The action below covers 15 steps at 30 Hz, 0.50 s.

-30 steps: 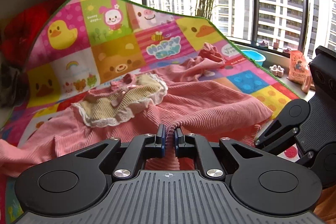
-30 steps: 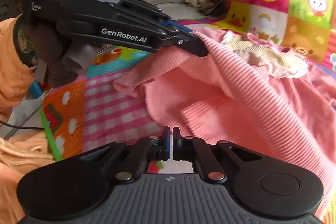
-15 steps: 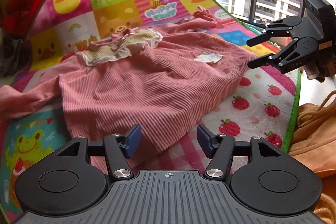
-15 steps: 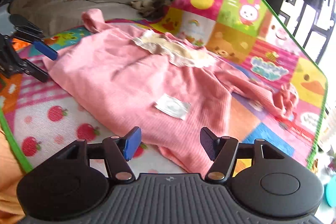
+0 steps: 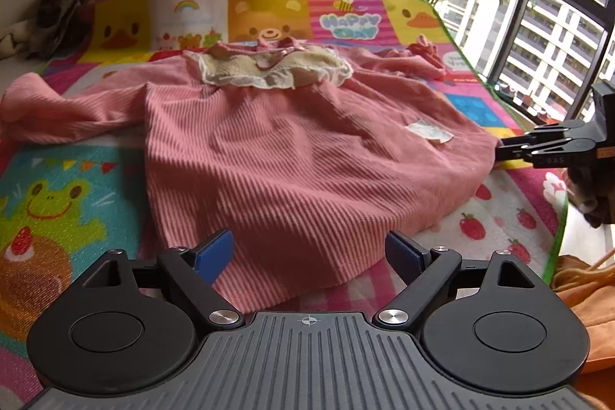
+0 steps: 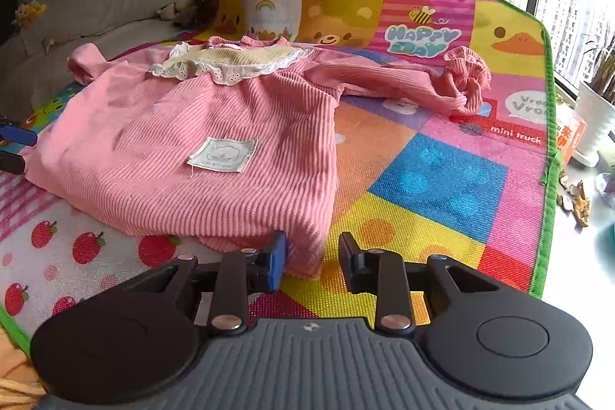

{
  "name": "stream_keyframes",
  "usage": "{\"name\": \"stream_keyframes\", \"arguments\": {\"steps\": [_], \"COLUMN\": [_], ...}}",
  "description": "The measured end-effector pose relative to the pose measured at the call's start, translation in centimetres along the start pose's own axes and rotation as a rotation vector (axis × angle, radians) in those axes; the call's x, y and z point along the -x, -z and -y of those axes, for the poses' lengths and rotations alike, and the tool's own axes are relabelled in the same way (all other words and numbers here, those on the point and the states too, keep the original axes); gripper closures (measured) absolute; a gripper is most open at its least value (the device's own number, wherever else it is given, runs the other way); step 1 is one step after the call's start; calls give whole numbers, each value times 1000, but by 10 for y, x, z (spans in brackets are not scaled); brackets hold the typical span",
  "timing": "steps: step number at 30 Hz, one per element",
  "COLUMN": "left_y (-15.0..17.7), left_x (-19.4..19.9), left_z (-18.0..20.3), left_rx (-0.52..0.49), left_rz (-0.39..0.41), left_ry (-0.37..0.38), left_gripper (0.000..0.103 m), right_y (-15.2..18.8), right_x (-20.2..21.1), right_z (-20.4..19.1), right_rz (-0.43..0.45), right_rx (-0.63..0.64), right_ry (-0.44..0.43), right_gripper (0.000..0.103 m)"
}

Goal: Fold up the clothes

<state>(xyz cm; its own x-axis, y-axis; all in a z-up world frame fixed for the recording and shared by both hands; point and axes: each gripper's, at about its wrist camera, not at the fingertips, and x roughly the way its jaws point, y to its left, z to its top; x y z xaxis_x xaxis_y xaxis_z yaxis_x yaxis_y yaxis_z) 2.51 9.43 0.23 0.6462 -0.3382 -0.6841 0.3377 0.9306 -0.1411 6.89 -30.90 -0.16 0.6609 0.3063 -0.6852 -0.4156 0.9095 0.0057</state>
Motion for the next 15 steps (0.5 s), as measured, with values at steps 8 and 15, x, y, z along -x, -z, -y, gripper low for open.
{"name": "stream_keyframes", "arguments": {"steps": [8,15], "left_y": [-10,-20], "left_x": [6,-24], "left_z": [0,23], "left_rx": [5,-17], "left_rz": [57,37], "left_ry": [29,122], "left_gripper": [10,9], "right_y": [-28,-19], "right_x": [1,-25], "right_z": [-4,-29], "right_rz": [68,-21], "right_rx": [-73,82], "right_ry": [-118,-86], "right_gripper": [70,64]}}
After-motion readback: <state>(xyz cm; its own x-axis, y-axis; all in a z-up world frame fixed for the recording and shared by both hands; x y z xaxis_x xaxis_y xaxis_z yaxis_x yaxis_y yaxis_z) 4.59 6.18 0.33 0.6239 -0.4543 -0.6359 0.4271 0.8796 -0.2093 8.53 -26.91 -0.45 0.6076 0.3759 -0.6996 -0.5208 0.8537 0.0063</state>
